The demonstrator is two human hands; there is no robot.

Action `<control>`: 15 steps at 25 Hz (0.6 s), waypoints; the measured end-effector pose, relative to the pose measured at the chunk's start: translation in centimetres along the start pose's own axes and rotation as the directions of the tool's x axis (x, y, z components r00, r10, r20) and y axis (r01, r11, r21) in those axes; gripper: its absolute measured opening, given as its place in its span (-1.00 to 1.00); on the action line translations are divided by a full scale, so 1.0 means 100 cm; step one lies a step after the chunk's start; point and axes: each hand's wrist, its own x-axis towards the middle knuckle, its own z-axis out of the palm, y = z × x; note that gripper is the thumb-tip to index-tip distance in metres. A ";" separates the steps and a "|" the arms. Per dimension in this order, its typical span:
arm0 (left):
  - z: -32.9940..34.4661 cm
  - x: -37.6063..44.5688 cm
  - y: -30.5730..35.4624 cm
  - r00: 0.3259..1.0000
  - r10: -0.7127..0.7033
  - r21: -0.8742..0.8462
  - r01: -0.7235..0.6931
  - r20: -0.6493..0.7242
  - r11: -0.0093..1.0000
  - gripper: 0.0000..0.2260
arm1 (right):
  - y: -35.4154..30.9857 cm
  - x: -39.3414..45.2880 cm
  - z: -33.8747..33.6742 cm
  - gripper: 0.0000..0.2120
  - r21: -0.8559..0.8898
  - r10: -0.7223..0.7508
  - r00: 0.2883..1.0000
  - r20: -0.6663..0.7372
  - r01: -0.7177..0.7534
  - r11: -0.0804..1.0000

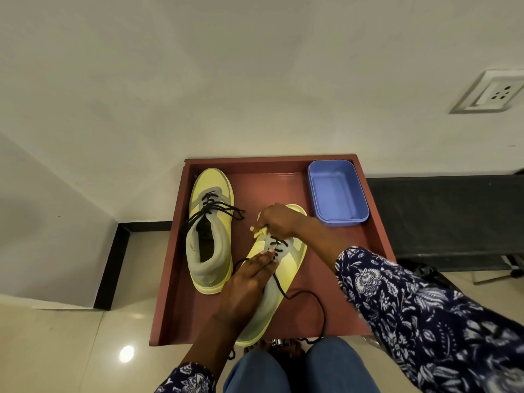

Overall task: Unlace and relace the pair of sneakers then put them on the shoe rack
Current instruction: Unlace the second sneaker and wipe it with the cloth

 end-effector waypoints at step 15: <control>-0.003 0.001 0.001 1.000 0.008 0.012 -0.008 0.016 1.000 -0.61 | 0.018 -0.017 0.023 -0.59 0.099 0.087 0.974 -0.209 -0.068 0.993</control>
